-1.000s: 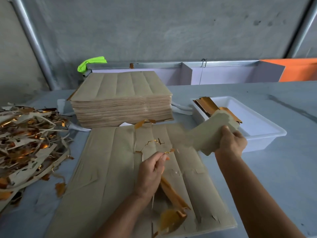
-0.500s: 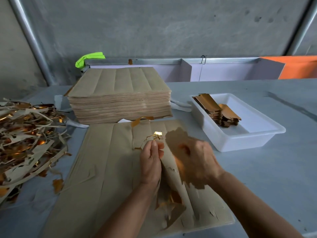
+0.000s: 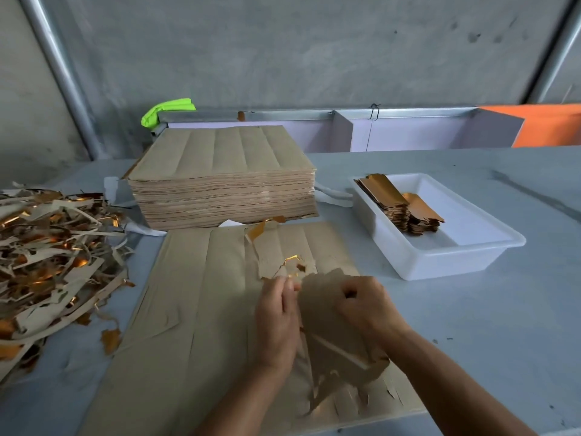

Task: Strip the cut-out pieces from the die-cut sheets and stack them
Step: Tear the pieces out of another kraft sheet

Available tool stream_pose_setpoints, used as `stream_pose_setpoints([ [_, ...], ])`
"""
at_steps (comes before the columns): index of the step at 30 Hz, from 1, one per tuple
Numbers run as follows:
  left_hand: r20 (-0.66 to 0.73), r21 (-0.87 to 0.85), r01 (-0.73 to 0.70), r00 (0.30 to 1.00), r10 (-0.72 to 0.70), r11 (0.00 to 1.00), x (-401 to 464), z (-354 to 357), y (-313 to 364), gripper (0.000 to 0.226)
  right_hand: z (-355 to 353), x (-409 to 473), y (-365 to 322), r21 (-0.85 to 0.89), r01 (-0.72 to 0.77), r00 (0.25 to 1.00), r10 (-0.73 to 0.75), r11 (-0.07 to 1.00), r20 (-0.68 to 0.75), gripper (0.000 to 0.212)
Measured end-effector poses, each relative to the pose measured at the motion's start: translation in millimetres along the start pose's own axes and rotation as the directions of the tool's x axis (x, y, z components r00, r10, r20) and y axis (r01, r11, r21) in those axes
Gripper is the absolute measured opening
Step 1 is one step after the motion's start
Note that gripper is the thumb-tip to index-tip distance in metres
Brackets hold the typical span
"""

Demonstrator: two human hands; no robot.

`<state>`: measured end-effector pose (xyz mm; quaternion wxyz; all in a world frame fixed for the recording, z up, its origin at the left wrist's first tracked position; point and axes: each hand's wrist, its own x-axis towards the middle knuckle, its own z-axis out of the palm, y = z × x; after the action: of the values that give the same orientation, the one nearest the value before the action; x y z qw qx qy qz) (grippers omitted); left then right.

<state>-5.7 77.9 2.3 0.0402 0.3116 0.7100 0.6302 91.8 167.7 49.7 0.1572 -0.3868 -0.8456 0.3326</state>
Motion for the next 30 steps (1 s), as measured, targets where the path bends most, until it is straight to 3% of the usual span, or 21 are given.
stream_pose_setpoints([
  [3, 0.187, 0.372, -0.166, 0.977, 0.102, 0.913, -13, -8, -24, 0.019, 6, -8, 11, 0.234, -0.107, 0.983, 0.139, 0.966, -0.124, 0.015],
  [6, 0.256, 0.485, -0.222, 0.961, 0.106, 0.846, -12, -10, -34, 0.017, -3, -13, 20, 0.539, -0.130, 0.922, 0.302, 0.832, -0.243, 0.009],
  [8, 0.251, 0.511, -0.223, 0.962, 0.104, 0.830, -10, -9, -35, 0.017, -19, -14, 26, 0.670, -0.085, 0.859, 0.395, 0.737, -0.326, 0.016],
  [11, 0.247, 0.528, -0.224, 0.963, 0.105, 0.819, -10, -8, -37, 0.016, -47, -10, 33, 0.744, 0.052, 0.737, 0.477, 0.667, -0.479, 0.005],
  [12, 0.249, 0.533, -0.232, 0.962, 0.111, 0.814, -10, -8, -38, 0.016, -56, -8, 36, 0.755, 0.098, 0.687, 0.505, 0.648, -0.523, 0.011],
  [14, 0.218, 0.453, -0.179, 0.972, 0.087, 0.874, -11, -9, -38, 0.019, -75, -8, 41, 0.745, 0.183, 0.618, 0.514, 0.641, -0.594, 0.019],
  [15, 0.168, 0.335, -0.066, 0.986, 0.010, 0.940, -10, -11, -35, 0.023, -83, -10, 44, 0.724, 0.204, 0.600, 0.500, 0.659, -0.624, 0.019],
  [16, 0.113, 0.157, 0.084, 0.988, -0.103, 0.984, -8, -13, -29, 0.026, -89, -13, 45, 0.706, 0.226, 0.605, 0.471, 0.671, -0.642, 0.022],
  [18, 0.067, -0.226, 0.315, 0.949, -0.308, 0.922, -3, -20, -20, 0.030, -93, -20, 48, 0.686, 0.236, 0.661, 0.403, 0.688, -0.632, 0.038],
  [20, 0.099, -0.447, 0.401, 0.911, -0.402, 0.800, 2, -29, -11, 0.031, -89, -25, 48, 0.682, 0.209, 0.742, 0.341, 0.701, -0.578, 0.043],
  [21, 0.115, -0.470, 0.423, 0.900, -0.421, 0.775, 4, -34, -8, 0.030, -85, -27, 46, 0.681, 0.183, 0.778, 0.319, 0.709, -0.542, 0.035],
  [25, 0.154, -0.244, 0.397, 0.917, -0.369, 0.885, 4, -52, -2, 0.027, -66, -29, 39, 0.633, 0.079, 0.857, 0.272, 0.771, -0.438, 0.030],
  [28, 0.191, 0.066, 0.234, 0.951, -0.242, 0.970, -2, -70, -1, 0.024, -52, -29, 34, 0.470, 0.098, 0.889, 0.135, 0.877, -0.437, 0.016],
  [30, 0.241, 0.369, 0.122, 0.945, -0.222, 0.921, -7, -80, 0, 0.037, -42, -30, 31, 0.347, 0.085, 0.906, 0.073, 0.934, -0.418, 0.020],
])
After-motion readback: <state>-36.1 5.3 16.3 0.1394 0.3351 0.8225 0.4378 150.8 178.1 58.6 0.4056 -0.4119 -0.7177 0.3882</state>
